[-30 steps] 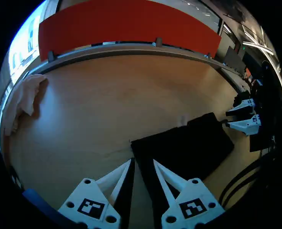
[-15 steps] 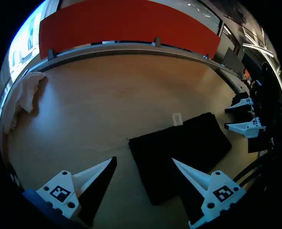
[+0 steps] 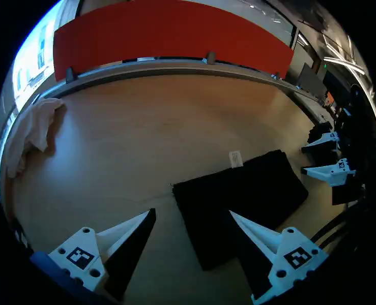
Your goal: Fold towel
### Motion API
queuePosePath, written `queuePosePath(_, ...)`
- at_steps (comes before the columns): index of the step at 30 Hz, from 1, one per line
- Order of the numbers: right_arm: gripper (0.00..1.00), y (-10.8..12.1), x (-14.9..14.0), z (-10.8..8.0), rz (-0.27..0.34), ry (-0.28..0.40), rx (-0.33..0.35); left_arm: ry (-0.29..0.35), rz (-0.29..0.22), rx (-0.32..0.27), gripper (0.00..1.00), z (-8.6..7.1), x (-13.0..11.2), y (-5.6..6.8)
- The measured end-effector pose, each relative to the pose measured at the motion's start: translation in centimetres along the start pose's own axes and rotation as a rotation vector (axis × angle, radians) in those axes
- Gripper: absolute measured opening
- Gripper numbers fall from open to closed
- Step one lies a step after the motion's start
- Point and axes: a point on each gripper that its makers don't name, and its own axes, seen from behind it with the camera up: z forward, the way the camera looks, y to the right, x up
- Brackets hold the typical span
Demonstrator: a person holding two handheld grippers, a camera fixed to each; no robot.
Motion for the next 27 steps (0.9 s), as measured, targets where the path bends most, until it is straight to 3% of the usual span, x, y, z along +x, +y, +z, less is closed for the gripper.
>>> queuePosePath(27, 1.0, -1.6, -2.9, -1.5, -0.011, -0.018, 0.024, 0.009, -0.049, 0.052, 0.96, -2.8, -3.1, 0.1)
